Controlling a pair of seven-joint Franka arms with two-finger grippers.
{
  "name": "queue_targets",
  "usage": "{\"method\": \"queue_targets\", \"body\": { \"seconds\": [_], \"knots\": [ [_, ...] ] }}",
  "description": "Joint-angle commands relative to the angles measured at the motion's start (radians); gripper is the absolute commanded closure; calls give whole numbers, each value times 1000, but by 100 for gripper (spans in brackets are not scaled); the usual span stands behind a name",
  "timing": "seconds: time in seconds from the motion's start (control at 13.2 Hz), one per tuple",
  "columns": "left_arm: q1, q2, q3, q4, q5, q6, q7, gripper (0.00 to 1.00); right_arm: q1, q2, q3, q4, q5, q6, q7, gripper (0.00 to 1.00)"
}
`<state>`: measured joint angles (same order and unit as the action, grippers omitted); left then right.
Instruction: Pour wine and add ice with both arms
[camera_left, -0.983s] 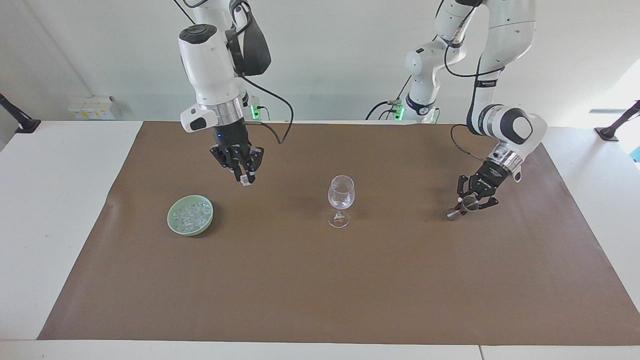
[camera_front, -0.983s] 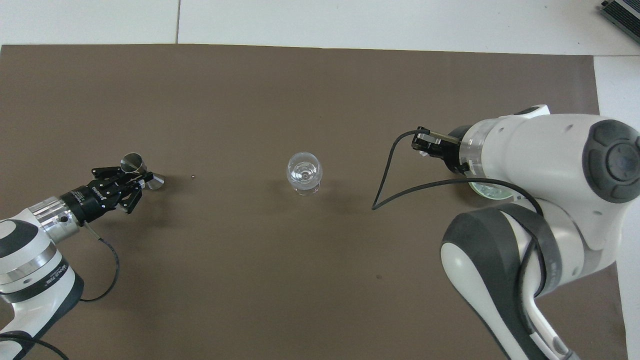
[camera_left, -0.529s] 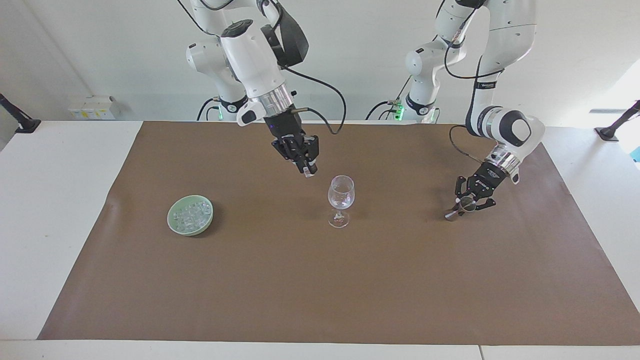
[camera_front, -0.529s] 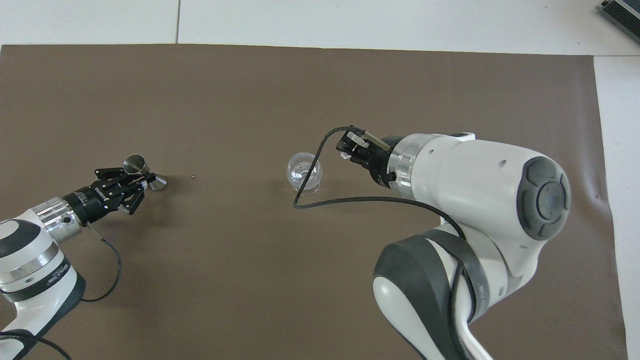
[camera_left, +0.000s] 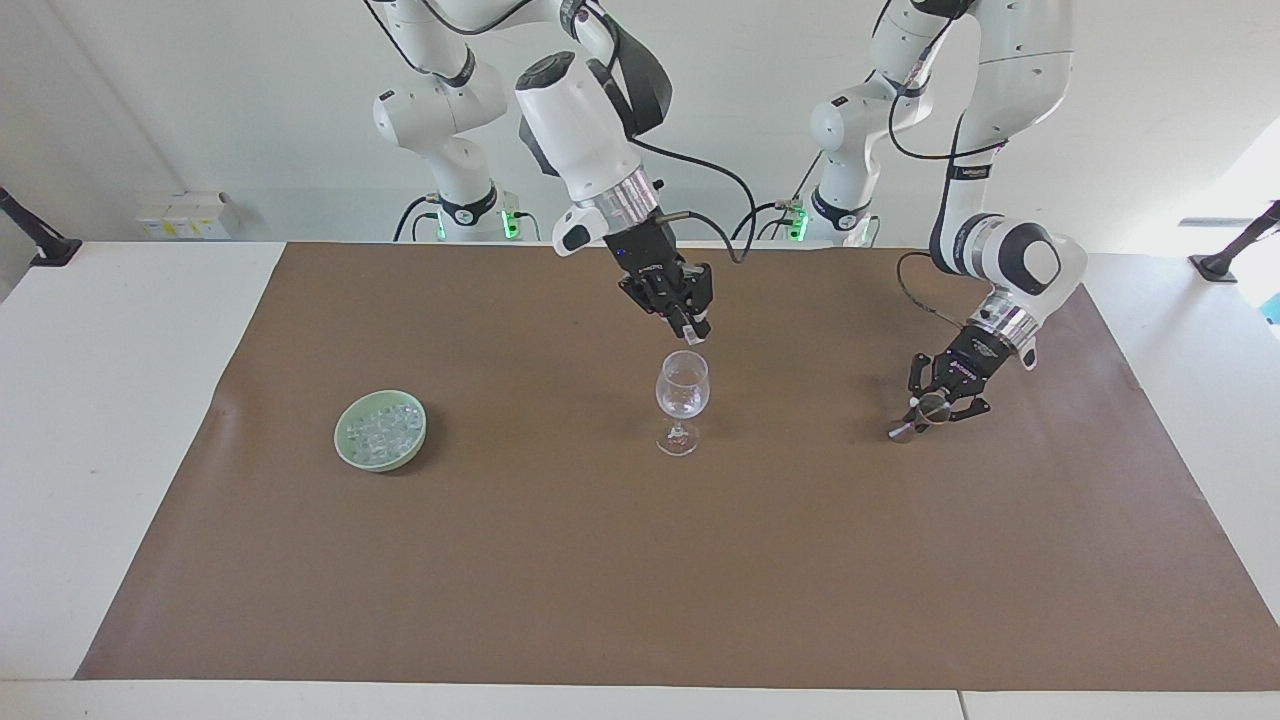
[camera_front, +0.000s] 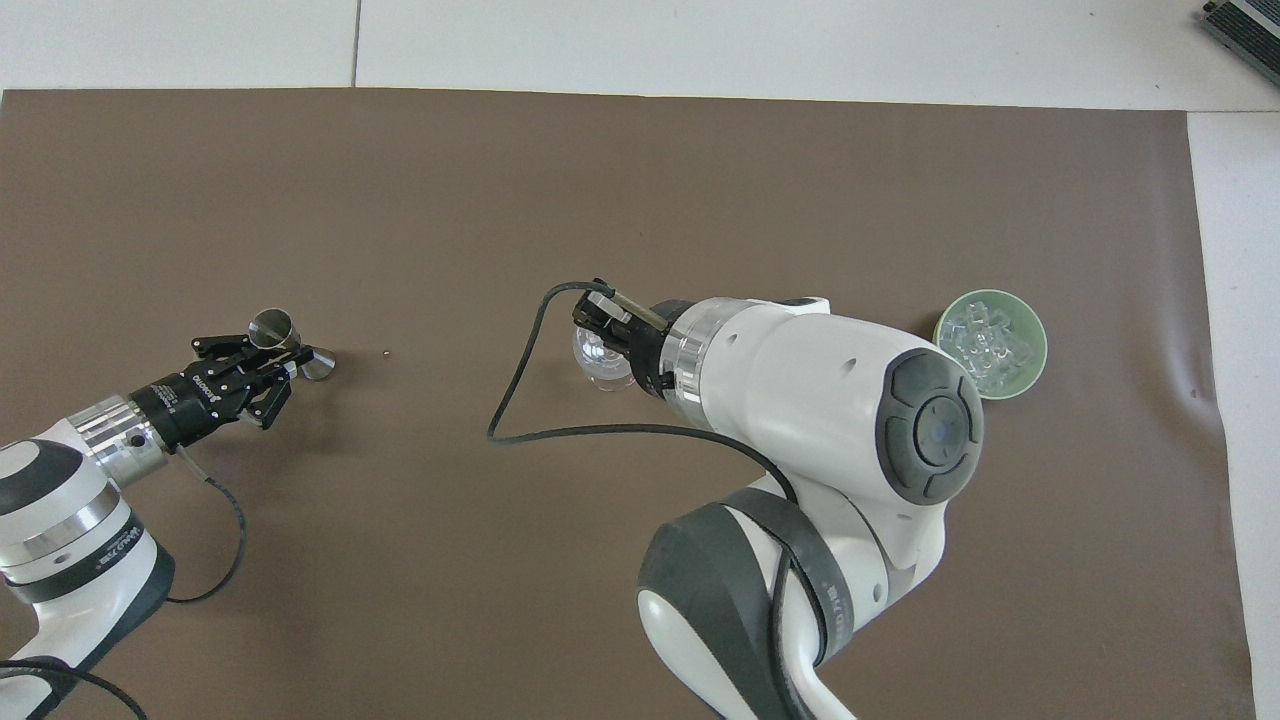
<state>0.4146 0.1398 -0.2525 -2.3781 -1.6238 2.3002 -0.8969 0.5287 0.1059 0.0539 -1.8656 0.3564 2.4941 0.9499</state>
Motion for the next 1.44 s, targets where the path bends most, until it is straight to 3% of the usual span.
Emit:
{"method": "queue_targets", "body": {
  "seconds": [0.0, 0.38, 0.6, 0.83, 1.21, 1.36],
  "knots": [
    [13, 30, -1, 0, -31, -13, 65, 99, -4, 20, -2, 19, 27, 3, 30, 100],
    [15, 46, -1, 2, -34, -12, 81, 95, -4, 24, -2, 14, 61, -6, 73, 100],
    [16, 46, -1, 2, -39, -12, 82, 87, -6, 29, -3, -7, 58, 2, 61, 100],
    [18, 46, -1, 2, -39, -12, 82, 76, -4, 86, -3, -7, 45, 9, 41, 100],
    [18, 46, -1, 2, -39, -13, 82, 71, -4, 87, -3, -1, 44, 8, 43, 100],
    [18, 46, 1, 3, -38, -13, 81, 62, -3, 87, -3, 2, 44, 8, 44, 90]
  ]
}}
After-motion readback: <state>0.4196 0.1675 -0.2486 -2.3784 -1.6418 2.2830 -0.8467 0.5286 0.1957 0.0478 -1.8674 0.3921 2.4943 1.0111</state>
